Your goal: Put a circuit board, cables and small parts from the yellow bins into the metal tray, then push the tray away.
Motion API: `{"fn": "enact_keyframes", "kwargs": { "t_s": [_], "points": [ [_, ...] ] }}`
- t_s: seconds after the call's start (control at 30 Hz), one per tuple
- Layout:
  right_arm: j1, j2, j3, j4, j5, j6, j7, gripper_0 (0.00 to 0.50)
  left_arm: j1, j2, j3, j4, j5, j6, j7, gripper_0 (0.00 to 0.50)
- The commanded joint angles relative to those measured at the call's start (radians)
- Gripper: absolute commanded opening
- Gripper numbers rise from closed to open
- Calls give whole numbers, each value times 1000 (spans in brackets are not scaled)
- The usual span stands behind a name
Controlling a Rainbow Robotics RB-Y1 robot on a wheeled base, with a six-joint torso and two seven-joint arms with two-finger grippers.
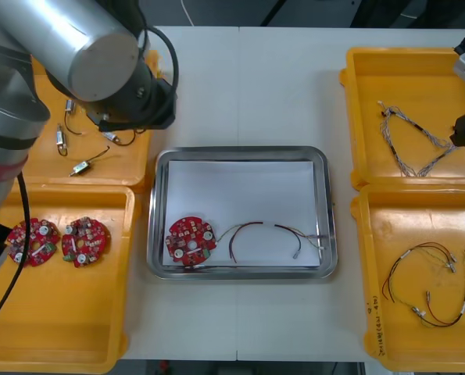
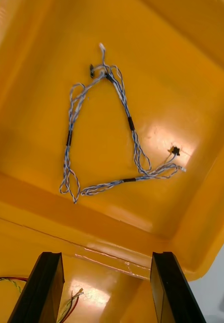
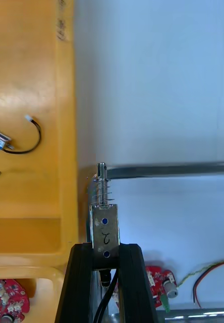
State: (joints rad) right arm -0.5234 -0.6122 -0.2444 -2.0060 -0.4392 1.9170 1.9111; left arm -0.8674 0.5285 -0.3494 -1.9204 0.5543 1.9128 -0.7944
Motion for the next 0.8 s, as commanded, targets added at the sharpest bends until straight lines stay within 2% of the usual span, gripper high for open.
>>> {"fn": "enact_keyframes", "kwargs": {
  "t_s": [0.03,0.33,0.57,0.8],
  "points": [
    [-70,-31,-41,81,19,3,-127,500,-30,-44,-103,-14,15,7,76,0],
    [-136,-31,-44,234,57,3,-264,500,-18,-71,-209,78,16,-63,89,1],
    [-198,-31,-47,357,57,3,-397,500,34,-73,-281,95,-37,-141,103,2],
    [-234,-31,-47,434,62,-47,-509,500,54,-71,-318,112,-53,-161,115,1]
  ]
}}
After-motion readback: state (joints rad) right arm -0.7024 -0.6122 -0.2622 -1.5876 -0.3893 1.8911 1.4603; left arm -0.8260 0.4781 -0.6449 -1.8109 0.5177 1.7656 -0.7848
